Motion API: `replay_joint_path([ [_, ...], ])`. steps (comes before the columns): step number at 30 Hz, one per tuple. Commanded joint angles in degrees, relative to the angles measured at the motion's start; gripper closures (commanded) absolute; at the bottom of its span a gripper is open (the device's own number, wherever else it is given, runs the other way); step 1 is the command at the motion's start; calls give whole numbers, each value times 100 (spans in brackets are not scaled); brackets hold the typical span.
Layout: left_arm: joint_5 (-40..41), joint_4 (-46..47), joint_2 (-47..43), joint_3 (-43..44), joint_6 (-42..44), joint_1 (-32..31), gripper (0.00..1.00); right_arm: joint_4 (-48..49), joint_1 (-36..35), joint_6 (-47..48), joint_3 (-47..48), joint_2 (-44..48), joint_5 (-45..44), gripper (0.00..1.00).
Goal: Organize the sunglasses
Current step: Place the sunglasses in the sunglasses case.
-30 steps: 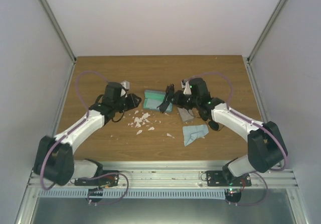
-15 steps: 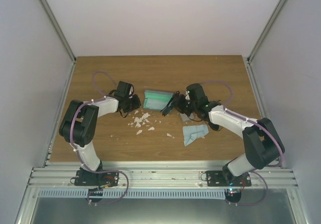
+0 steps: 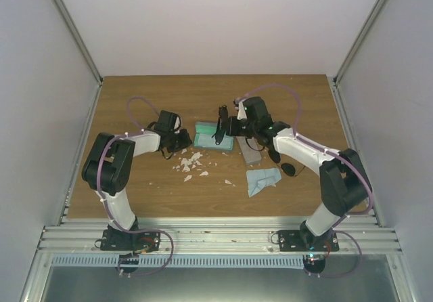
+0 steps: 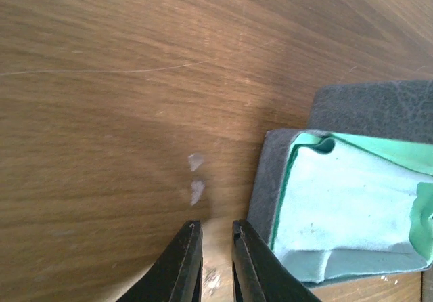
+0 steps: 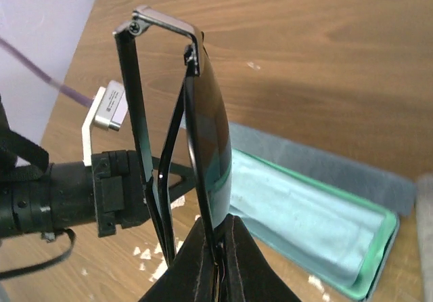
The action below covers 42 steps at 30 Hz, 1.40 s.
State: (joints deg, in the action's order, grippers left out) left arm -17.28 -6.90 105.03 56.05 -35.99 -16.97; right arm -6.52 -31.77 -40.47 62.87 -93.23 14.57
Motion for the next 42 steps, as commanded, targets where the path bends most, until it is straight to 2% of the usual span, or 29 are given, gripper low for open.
replay_joint_path([
  [1, 291, -18, -513, -263, -68, 166, 84, -503, 57, 2714, 454, -335, 573, 99],
  [5, 201, -14, -818, -485, -90, 215, 83, -1223, 92, 3922, 959, -672, 984, 99],
  [14, -462, 102, -1357, -940, -234, 204, 82, -2924, 91, 6480, 2255, -1464, 747, 100],
  [19, -675, 158, -1685, -1228, -344, 172, 82, -3801, 88, 7503, 2858, -1838, 567, 99],
  [26, -800, 74, -2056, -1408, -422, 115, 80, -4544, 100, 7964, 3592, -2433, 149, 99],
  [35, -849, 32, -2242, -1505, -504, 12, 80, -4436, 68, 7993, 4105, -2867, -384, 100],
  [42, -846, 57, -2153, -1494, -523, 2, 81, -4102, -75, 7938, 3950, -2966, -582, 99],
])
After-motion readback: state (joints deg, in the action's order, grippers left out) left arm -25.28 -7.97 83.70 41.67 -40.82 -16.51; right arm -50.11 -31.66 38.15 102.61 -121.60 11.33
